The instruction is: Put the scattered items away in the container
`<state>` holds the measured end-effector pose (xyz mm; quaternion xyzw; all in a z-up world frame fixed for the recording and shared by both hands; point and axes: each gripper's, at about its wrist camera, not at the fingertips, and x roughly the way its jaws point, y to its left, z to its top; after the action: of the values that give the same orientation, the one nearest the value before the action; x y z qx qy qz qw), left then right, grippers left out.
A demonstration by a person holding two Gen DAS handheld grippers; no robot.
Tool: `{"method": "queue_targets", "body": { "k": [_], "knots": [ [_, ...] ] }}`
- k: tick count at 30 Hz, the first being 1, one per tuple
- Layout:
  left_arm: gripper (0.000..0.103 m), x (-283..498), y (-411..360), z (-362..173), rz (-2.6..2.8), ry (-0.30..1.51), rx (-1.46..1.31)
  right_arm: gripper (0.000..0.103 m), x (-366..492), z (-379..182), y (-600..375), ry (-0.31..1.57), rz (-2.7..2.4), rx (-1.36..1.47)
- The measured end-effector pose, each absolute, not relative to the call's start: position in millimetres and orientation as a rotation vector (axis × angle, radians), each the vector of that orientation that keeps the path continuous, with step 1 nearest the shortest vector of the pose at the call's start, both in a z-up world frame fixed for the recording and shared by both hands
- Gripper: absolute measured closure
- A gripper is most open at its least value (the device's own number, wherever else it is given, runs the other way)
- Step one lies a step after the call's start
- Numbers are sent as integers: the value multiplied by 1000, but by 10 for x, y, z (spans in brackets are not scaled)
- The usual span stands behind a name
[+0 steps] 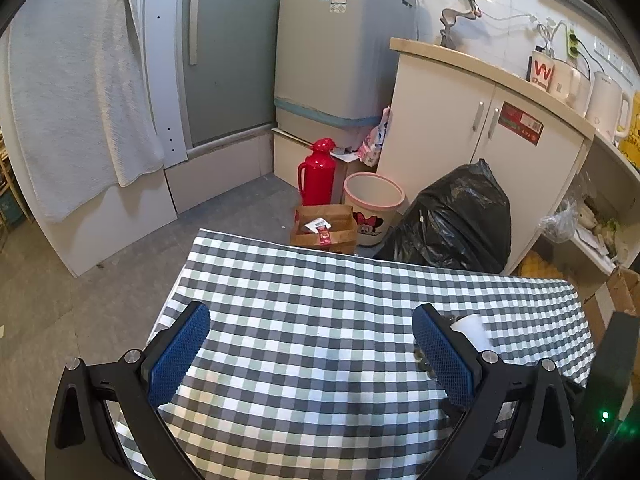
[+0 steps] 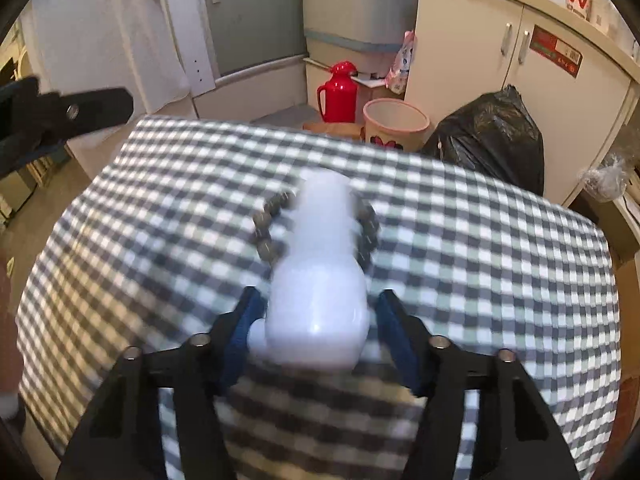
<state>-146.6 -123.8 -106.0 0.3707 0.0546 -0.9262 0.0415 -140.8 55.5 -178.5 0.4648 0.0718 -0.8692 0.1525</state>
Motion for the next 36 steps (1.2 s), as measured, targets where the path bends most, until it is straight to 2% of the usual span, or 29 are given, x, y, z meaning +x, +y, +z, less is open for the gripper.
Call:
{"method": "queue_targets", "body": {
  "k": [6, 9, 15, 16, 17, 26, 36],
  "knots": [
    [0, -1487, -1120, -1075, -2852, 151, 1146, 47, -1324, -1729, 860, 196, -2502, 1334],
    [0, -1510, -1057, -1104, -2854, 146, 1163, 42, -1367, -1726, 858, 221, -2484, 1322],
    [0, -1548, -983, -1148, -2854, 129, 1183, 42, -1455, -1782, 746, 277, -2444, 1293],
    [0, -1551, -982, -1157, -2852, 127, 1186, 43, -1449, -1794, 737, 283, -2441, 1292],
    [0, -1552, -980, -1166, -2852, 125, 1189, 51, -1436, -1798, 735, 288, -2444, 1284],
    [0, -1602, -871, -1260, -2859, 133, 1227, 51, -1317, -1717, 1011, 226, -2482, 1240],
    [0, -1771, -394, -1459, -2893, 71, 1335, 51, -1301, -1518, 1534, 171, -2623, 1238]
  ]
}}
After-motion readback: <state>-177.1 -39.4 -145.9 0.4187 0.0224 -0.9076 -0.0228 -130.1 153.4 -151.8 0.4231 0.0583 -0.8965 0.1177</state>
